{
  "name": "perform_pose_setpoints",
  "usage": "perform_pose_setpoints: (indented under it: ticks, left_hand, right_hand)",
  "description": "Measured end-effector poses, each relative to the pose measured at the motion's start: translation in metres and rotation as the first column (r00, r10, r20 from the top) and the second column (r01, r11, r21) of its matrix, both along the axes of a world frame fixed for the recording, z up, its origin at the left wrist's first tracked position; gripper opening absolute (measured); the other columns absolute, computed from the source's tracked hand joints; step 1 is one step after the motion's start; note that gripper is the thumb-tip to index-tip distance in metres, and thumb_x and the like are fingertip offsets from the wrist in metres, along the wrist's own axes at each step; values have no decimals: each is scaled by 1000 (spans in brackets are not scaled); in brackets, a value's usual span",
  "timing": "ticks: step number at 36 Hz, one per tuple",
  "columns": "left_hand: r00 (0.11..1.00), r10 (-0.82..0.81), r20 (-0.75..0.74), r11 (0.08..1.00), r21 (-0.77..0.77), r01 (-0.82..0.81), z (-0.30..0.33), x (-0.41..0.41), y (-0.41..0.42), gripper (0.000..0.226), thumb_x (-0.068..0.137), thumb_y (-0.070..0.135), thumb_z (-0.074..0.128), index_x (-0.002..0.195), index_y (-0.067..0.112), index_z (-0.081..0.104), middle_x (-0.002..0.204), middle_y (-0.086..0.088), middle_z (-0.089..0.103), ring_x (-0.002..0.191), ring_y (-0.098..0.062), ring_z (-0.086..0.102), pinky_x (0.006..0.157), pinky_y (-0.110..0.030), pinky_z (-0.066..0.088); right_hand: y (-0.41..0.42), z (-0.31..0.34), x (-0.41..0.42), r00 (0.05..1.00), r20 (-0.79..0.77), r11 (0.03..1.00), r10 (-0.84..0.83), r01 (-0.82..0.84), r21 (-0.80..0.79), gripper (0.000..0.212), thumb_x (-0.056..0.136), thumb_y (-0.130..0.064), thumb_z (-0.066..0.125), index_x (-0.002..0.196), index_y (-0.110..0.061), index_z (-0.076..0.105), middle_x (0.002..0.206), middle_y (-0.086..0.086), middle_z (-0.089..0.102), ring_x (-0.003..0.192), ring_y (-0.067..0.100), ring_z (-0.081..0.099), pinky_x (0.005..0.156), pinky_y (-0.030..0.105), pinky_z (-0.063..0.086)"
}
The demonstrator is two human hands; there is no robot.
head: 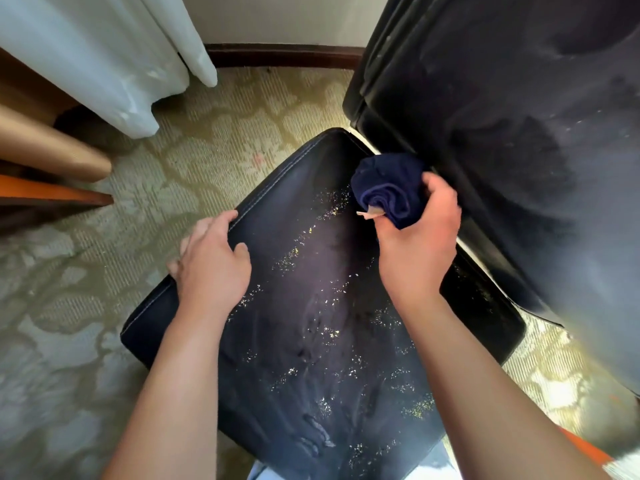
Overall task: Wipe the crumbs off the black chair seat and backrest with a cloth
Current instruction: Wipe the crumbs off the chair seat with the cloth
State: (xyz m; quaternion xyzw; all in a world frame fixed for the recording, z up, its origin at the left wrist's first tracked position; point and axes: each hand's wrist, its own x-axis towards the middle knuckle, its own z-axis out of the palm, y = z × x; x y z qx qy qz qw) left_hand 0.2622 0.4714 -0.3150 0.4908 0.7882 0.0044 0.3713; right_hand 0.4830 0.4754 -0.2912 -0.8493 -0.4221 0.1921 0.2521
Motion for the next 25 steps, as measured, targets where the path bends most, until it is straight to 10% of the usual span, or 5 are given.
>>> perform_pose_setpoints:
  ticks: [12,25]
  left_hand:
    - [999,-52,-15,999,-2,52,-12,-7,0,55,96,6,59,141,36,48,150,11,48,134,-29,39,104,-53,32]
    - [1000,-21,-1,999,27,21,-22,-9,-1,53,95,3,60,135,37,51,137,10,58,129,-27,38,100,-52,32]
  right_hand:
    - [19,-34,-3,990,119,992,76,-63,-106,79,79,-40,80,148,-24,44,136,6,53,122,31,49,95,37,42]
    - [-2,-35,-45,895,47,884,444,-430,-184,56,78,-29,78,131,-22,61,103,-5,59,98,24,49,74,34,44]
